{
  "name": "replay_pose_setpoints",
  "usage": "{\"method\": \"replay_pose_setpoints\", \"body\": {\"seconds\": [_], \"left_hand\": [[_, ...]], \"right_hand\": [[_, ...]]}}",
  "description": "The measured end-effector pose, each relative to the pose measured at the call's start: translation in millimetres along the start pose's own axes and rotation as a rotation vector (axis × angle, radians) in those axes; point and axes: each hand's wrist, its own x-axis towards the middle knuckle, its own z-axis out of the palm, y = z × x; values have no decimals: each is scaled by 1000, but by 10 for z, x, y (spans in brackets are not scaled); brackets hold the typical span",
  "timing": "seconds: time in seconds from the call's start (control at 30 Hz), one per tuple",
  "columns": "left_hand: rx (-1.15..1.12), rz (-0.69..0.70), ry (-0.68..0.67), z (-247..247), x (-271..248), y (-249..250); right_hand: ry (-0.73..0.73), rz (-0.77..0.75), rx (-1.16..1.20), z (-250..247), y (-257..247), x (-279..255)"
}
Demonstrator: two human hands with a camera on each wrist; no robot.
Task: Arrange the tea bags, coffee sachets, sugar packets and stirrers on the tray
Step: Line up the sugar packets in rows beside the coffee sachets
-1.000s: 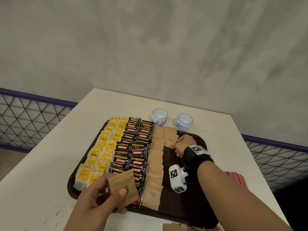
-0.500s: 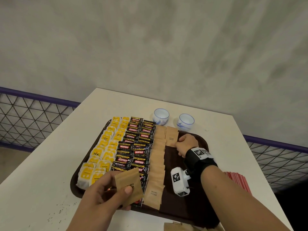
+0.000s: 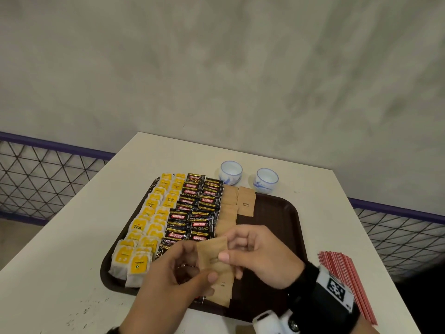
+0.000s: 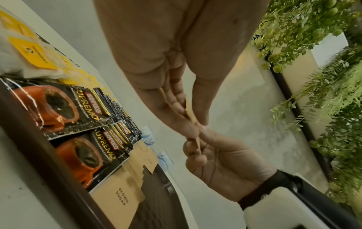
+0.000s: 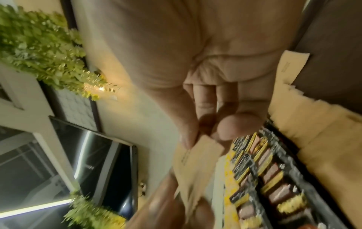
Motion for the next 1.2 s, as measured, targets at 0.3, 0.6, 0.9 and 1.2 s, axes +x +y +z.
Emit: {"method": "replay_pose_setpoints", "body": {"seconds": [0.3, 0.6, 0.9, 1.2], "left_hand": [[47, -89, 65, -278, -136, -119], [86, -101, 99, -372, -156, -135], [107, -92, 111, -376, -164, -137], [117, -78, 100, -294, -257, -128]], "right_hand": [[728, 363, -92, -887, 533, 476], [776, 464, -200, -842, 666, 934], [803, 549, -369, -880, 652, 1057], [764, 456, -289, -827, 311, 591]]}}
